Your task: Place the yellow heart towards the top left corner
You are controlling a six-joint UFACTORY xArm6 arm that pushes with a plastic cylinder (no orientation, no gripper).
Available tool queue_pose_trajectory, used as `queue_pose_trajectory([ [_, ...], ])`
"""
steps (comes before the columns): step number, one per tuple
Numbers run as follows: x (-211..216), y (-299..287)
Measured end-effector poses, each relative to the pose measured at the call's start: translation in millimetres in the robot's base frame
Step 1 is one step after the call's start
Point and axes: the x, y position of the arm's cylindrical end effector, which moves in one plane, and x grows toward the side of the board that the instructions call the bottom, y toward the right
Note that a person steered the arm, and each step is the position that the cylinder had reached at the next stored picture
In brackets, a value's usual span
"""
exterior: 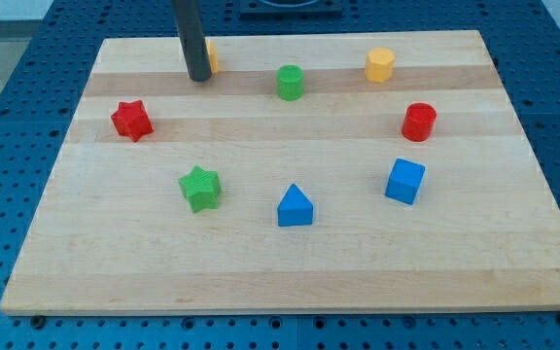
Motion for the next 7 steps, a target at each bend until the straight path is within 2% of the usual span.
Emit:
queue_pose_trajectory([
  [1,5.3,34.6],
  [2,-16.5,47.3],
  [3,-36.8,25.9],
  [4,-37.0,-49.7],
  [5,-37.0,-97.5],
  [7,-37.0,-82.5],
])
